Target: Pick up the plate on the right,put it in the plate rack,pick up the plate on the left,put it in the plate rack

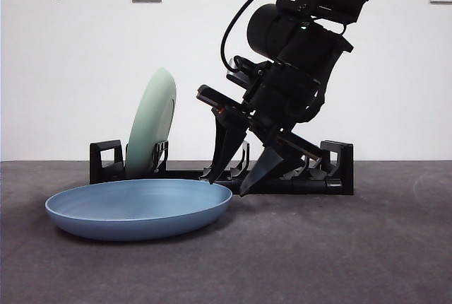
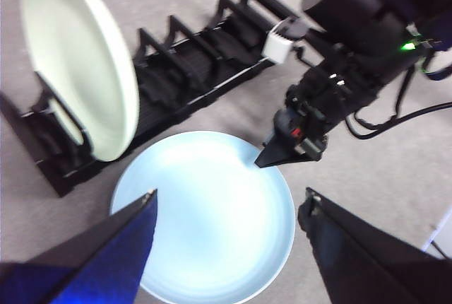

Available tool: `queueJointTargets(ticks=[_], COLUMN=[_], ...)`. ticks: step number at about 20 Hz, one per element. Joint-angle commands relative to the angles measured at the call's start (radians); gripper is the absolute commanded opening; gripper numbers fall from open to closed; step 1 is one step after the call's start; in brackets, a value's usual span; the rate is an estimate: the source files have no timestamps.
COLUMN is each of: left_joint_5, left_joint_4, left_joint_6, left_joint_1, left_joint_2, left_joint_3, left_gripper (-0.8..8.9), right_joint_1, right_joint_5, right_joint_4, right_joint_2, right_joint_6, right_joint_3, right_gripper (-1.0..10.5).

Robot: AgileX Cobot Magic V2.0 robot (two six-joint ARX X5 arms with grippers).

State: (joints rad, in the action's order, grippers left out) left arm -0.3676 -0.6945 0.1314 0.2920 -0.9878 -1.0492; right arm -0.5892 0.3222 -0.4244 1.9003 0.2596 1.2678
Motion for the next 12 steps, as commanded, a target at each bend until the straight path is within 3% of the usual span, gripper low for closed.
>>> queueJointTargets(ticks=[1,3,6,12], left_joint_5=[0.005,0.005,0.004,0.004], left_joint_4=[0.005,0.004,0.005,0.0], left_joint_6=[0.013,0.013,0.013,0.031], left_joint_1=[0.004,0.004,0.004,0.007], left_joint_2=[0.002,0.002,0.002,0.002], left_joint_3=[0.001,0.001,0.001,0.001], left_gripper=[3.46,3.46,3.46,3.46], right_joint_1=[-0.002,-0.002,-0.002,-0.002], right_joint_5=[0.0,-0.01,-0.01,-0.014], right_joint_4=[0.001,0.001,0.014,-0.01], right_joint_2=[0.041,0.051,0.052,0.046], right_joint_6=[0.026,0.029,0.031,0.066], right_joint_3=[-0.001,-0.001,-0.001,-0.001], right_gripper=[2.1,2.1,-0.2,-0.2])
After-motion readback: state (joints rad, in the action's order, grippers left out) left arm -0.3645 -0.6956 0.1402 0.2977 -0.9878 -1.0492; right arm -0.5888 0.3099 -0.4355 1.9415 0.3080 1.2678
